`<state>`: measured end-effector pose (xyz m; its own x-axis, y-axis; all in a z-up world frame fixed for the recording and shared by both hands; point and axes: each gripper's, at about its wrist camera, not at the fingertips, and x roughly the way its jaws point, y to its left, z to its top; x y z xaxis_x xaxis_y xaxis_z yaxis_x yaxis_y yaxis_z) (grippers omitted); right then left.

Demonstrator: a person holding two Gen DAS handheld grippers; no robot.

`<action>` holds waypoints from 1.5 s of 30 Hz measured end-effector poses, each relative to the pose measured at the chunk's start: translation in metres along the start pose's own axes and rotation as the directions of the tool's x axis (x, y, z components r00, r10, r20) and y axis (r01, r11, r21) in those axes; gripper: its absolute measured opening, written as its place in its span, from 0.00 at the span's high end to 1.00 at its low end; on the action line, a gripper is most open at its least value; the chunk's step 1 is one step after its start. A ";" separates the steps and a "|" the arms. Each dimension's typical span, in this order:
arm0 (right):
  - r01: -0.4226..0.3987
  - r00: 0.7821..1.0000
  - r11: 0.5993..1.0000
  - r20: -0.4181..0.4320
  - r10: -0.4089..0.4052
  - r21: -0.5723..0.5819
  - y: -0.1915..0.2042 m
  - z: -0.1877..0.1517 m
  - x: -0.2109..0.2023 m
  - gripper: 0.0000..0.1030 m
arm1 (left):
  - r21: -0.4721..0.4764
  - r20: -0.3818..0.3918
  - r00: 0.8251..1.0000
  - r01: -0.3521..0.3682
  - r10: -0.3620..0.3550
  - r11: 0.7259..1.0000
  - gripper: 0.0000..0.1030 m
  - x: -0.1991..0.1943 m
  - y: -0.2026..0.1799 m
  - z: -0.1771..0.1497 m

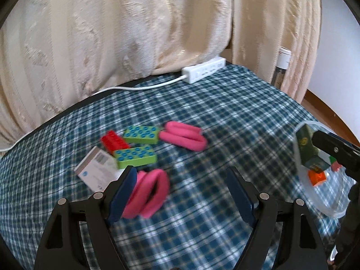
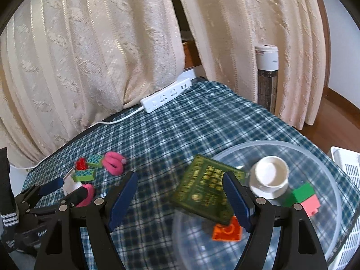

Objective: Organize objects
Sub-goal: 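Move both grippers back toward the pile of pink foam and blocks, then grasp the pink foam tube with the right gripper while the left approaches the white medicine box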

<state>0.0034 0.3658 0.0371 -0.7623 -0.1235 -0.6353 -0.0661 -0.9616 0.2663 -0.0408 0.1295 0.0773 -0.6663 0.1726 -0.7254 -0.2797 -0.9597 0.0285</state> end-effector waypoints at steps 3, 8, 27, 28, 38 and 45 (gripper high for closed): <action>-0.011 1.000 1.000 -0.018 0.010 -0.016 0.010 -0.002 0.006 0.21 | -0.039 -0.009 1.000 -0.017 0.017 0.999 0.20 0.003 0.018 -0.001; -0.020 0.999 0.998 -0.026 0.019 -0.053 0.029 -0.004 0.012 0.20 | -0.094 -0.020 0.999 -0.047 0.046 0.994 0.20 0.005 0.044 -0.004; -0.127 0.989 0.974 -0.099 0.110 -0.189 0.097 -0.018 0.040 0.19 | -0.278 -0.052 0.991 -0.136 0.126 0.951 0.20 0.010 0.120 -0.013; -0.138 0.987 0.971 -0.110 0.118 -0.194 0.103 -0.021 0.043 0.19 | -0.285 -0.056 0.990 -0.139 0.128 0.948 0.20 0.011 0.123 -0.013; -0.231 0.959 0.945 -0.220 0.180 -0.231 0.153 -0.032 0.082 0.19 | -0.326 -0.076 0.987 -0.157 0.139 0.932 0.20 0.016 0.138 -0.017; -0.248 0.949 0.928 -0.264 0.174 -0.279 0.181 -0.041 0.102 0.19 | -0.363 -0.091 0.984 -0.173 0.150 0.916 0.20 0.019 0.149 -0.020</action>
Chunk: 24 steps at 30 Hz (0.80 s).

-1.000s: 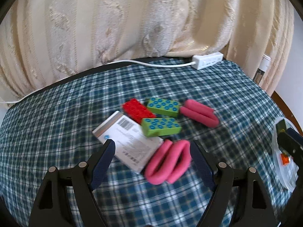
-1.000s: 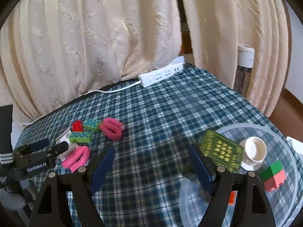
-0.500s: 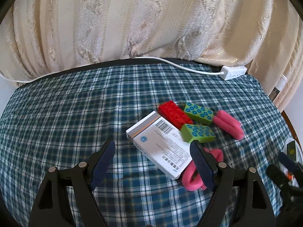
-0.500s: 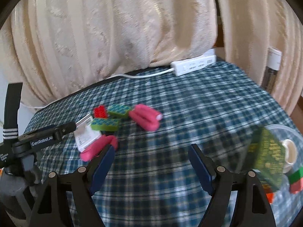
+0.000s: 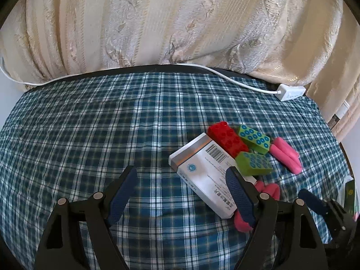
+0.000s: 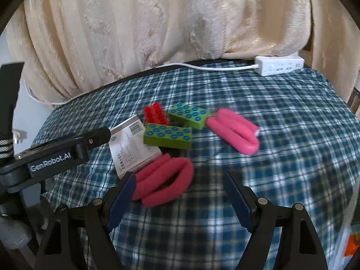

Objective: Organize objects
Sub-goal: 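Grasp the pink foam tube with the right gripper while the left approaches the white medicine box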

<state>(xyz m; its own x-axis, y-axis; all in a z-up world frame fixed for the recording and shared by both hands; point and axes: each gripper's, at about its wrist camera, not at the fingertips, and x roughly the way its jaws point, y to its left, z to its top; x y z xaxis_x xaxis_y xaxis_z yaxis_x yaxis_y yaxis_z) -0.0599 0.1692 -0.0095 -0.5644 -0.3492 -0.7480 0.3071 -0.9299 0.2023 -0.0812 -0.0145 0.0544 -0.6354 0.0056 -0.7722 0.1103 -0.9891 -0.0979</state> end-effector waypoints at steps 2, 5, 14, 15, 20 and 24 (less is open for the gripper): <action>0.005 1.000 1.000 -0.014 -0.005 -0.008 0.004 0.001 0.008 0.19 | -0.003 -0.002 1.000 -0.002 0.002 1.000 0.20 0.001 0.001 0.000; 0.014 0.999 1.000 -0.032 -0.014 -0.015 0.007 0.003 0.016 0.19 | -0.009 -0.007 1.000 -0.006 0.006 1.000 0.20 0.003 0.003 0.000; 0.024 0.998 0.999 -0.054 -0.027 -0.046 0.015 0.003 0.028 0.18 | -0.021 -0.021 1.000 -0.011 0.010 1.000 0.20 0.010 0.006 0.000; 0.029 0.998 0.998 -0.052 -0.031 -0.049 0.015 0.003 0.027 0.17 | -0.019 -0.023 1.000 -0.010 0.010 1.000 0.20 0.010 0.006 -0.001; 0.047 0.998 0.997 -0.041 -0.050 -0.061 0.012 0.002 0.026 0.14 | -0.020 -0.024 1.000 -0.010 0.010 1.000 0.20 0.011 0.006 0.000; 0.073 0.997 0.995 -0.036 -0.075 -0.064 0.006 0.001 0.021 0.14 | -0.026 -0.026 1.000 -0.009 0.008 1.000 0.20 0.011 0.008 0.000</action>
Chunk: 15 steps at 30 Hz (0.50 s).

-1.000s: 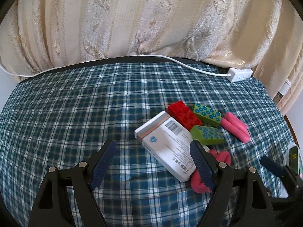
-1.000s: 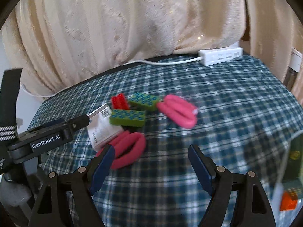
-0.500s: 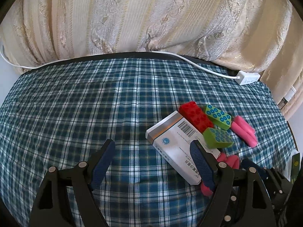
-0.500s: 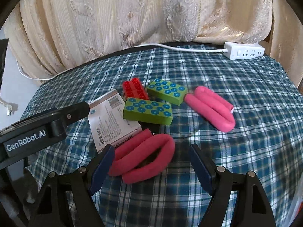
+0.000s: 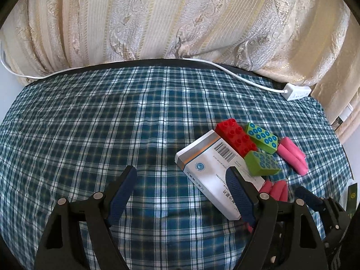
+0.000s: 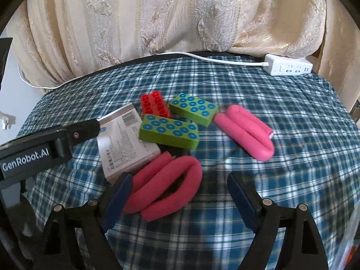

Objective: Organize objects
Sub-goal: 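Grasp the pink foam tube with the right gripper while the left approaches the white medicine box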

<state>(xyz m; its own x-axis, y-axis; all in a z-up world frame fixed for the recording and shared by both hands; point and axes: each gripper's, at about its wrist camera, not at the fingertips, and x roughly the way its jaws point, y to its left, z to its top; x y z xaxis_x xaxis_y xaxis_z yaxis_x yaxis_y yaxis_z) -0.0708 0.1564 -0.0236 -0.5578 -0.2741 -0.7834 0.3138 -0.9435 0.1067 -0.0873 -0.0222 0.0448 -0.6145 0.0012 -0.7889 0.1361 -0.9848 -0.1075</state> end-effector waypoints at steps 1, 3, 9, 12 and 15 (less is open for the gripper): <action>0.005 1.000 1.000 -0.002 -0.005 0.003 -0.003 -0.001 -0.001 0.14 | 0.000 0.000 1.000 0.001 -0.001 1.000 0.20 0.000 0.000 0.000; 0.017 1.000 1.000 -0.004 -0.017 0.009 -0.008 -0.003 -0.003 0.14 | 0.001 0.000 1.000 0.001 -0.001 1.000 0.20 0.000 0.001 0.000; 0.050 0.999 0.998 0.000 -0.050 0.031 -0.022 -0.005 -0.011 0.14 | 0.003 -0.001 1.000 0.004 -0.004 1.000 0.20 -0.001 -0.001 -0.001; 0.023 1.000 0.999 0.005 -0.023 0.039 -0.019 -0.003 -0.012 0.14 | 0.004 -0.002 1.000 0.007 -0.007 1.000 0.20 -0.001 -0.002 -0.002; 0.012 1.000 1.000 0.007 -0.012 0.010 -0.010 -0.001 -0.009 0.14 | 0.004 -0.002 1.000 0.008 -0.008 1.000 0.20 -0.001 -0.002 -0.001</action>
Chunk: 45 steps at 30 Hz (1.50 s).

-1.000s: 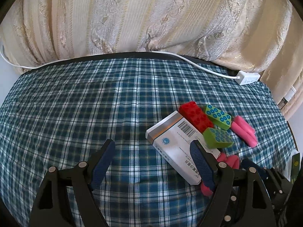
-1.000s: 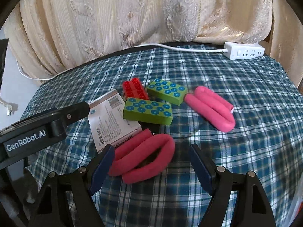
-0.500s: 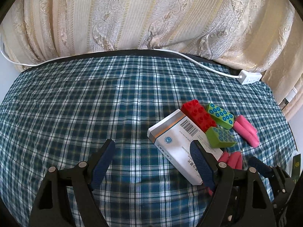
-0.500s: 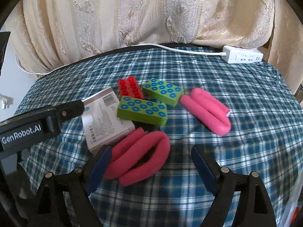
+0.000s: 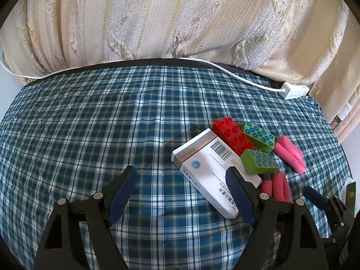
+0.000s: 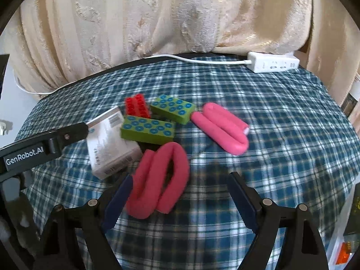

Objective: Organize objects
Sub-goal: 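Grasp the pink foam tube with the right gripper while the left approaches the white medicine box, then grasp the white medicine box with the left gripper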

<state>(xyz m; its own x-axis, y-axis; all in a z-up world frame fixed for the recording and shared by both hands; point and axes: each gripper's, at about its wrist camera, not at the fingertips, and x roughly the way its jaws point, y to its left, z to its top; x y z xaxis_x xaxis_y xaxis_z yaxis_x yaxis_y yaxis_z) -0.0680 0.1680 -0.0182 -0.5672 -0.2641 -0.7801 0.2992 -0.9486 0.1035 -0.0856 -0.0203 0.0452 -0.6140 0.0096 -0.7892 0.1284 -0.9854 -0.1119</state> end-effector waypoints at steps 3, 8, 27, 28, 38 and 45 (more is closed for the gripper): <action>0.012 1.000 0.999 -0.003 -0.012 -0.033 0.009 0.000 0.005 0.14 | 0.002 -0.002 1.000 0.002 -0.002 1.000 0.20 0.000 -0.001 0.000; 0.031 0.999 0.999 -0.019 -0.031 -0.038 0.009 0.001 0.014 0.14 | 0.008 -0.008 1.000 0.004 -0.004 1.000 0.20 0.001 -0.005 -0.001; 0.051 0.999 0.998 0.005 -0.051 -0.022 -0.017 -0.003 0.009 0.40 | 0.026 -0.072 0.997 0.032 -0.030 0.999 0.20 0.020 -0.030 -0.010; 0.051 0.999 0.999 0.008 -0.051 -0.018 -0.019 -0.003 0.008 0.40 | 0.027 -0.077 0.996 0.034 -0.032 0.999 0.20 0.021 -0.033 -0.011; 0.021 1.000 1.000 0.016 -0.021 0.015 -0.031 -0.005 0.004 0.40 | -0.004 -0.124 0.992 0.028 -0.029 1.000 0.10 0.033 -0.059 -0.010; 0.007 1.000 1.000 0.020 -0.007 0.027 -0.035 -0.006 0.002 0.40 | -0.035 -0.122 0.992 -0.045 0.040 0.998 0.06 0.048 -0.062 0.002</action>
<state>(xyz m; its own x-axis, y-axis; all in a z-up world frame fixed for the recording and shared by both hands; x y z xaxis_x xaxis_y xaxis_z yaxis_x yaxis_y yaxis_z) -0.0748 0.2015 -0.0277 -0.5845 -0.2607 -0.7684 0.2749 -0.9546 0.1148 -0.1247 0.0405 0.0155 -0.5092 -0.0093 -0.8606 0.1831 -0.9782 -0.0978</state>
